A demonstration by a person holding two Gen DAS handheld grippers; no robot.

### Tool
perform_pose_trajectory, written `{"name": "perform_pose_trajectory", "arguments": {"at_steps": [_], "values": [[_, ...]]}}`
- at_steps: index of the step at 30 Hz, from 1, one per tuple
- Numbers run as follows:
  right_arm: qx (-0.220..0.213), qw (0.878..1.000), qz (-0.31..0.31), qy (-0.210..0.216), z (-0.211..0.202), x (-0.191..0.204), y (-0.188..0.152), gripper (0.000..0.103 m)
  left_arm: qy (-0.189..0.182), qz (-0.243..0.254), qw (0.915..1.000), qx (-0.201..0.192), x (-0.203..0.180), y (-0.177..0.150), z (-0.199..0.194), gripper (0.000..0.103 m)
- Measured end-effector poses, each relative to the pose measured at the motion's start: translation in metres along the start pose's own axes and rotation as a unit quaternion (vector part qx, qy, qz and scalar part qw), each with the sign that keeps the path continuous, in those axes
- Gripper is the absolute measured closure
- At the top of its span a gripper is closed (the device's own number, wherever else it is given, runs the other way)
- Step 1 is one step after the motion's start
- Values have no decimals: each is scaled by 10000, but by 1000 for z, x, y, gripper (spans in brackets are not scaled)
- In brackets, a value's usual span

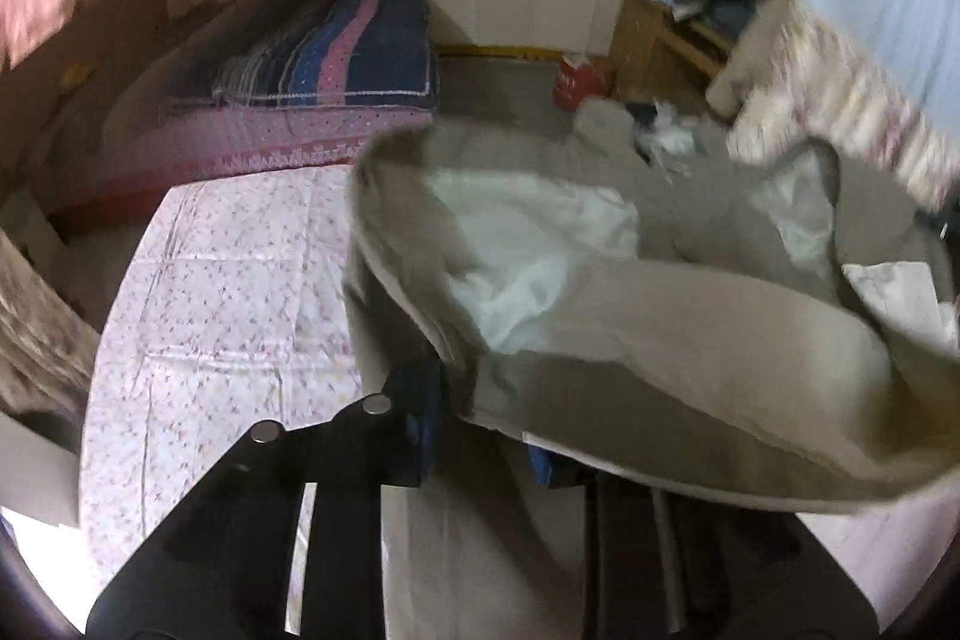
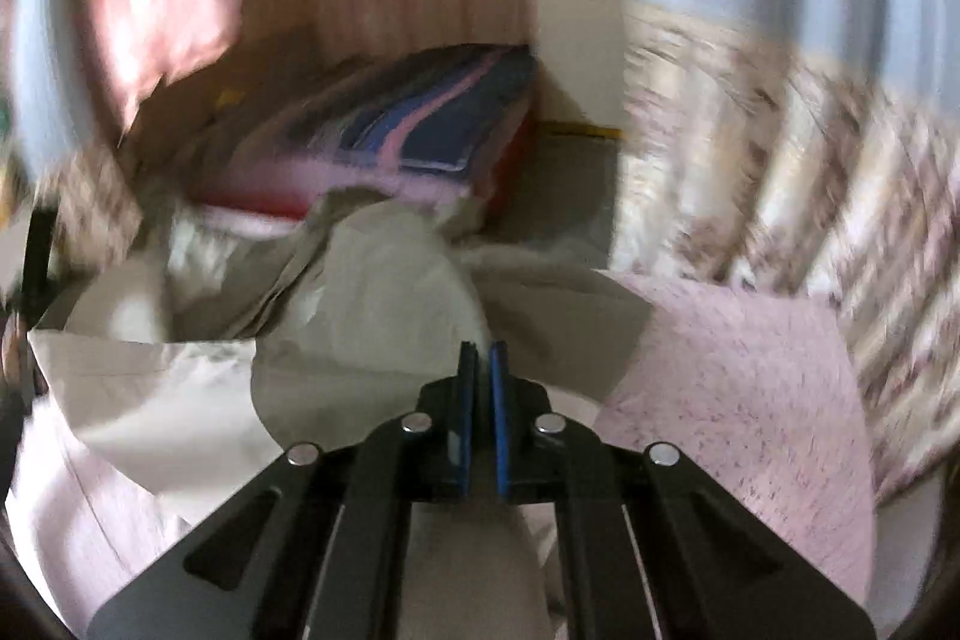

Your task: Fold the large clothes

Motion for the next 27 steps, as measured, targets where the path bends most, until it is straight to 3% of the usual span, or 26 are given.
{"name": "perform_pose_trajectory", "arguments": {"at_steps": [2,4,5,6,7,8,9,10,13,15,17,20,22,23,24,25,26,27], "values": [[436,9938,1026,-36,30,-42,0,98,89,-270,9994,201,16,1,16,81],[827,9856,1472,-127,54,-65,-12,93,118,-431,9978,486,25,-7,36,81],[750,9866,1446,-96,56,-69,-18,79,87,-432,9976,525,26,-9,38,79],[676,9881,1371,-158,53,-68,-21,59,128,-374,9977,547,23,-12,38,77],[596,9889,1332,-270,46,-68,-22,51,164,-255,9982,511,18,-14,34,66],[513,9899,1281,-333,39,-65,-21,45,176,-165,9986,471,13,-14,31,46],[398,9924,1113,-352,29,-60,-18,45,223,-40,9989,417,7,-14,26,31],[286,9949,868,-431,21,-51,-13,45,458,128,9984,320,-1,-14,19,7],[58,9986,195,-491,9,-23,1,35,642,482,9967,147,-21,-7,10,5],[195,9979,-377,-488,19,4,4,27,579,523,9968,163,-31,-1,13,5],[399,9919,-1004,-661,42,24,2,26,568,554,9966,205,-36,4,18,6],[1037,9748,-1729,-955,85,44,-11,28,450,485,9973,306,-38,7,30,8],[1337,9643,-2024,-1063,106,49,-24,46,320,421,9978,394,-34,5,36,14],[1339,9589,-2183,-1222,112,52,-27,69,290,405,9977,450,-33,7,41,29],[1367,9579,-2206,-1227,114,53,-27,78,258,399,9975,523,-32,8,46,40],[1353,9591,-2164,-1222,114,53,-25,92,155,352,9975,590,-29,9,52,63],[1283,9593,-2188,-1240,111,53,-24,96,11,263,9977,632,-25,11,56,79],[1172,9592,-2248,-1249,106,55,-24,97,-43,195,9977,650,-23,12,58,85]]}}
Point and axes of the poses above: each gripper's, at about its wrist camera, not at the fingertips, and z roughly the way its jaws point, x to its left, y to its top, the point moved 1 cm from there along z, roughly the way its jaws point, and after that the axes turned 10 degrees about z, right-handed, at the moved point
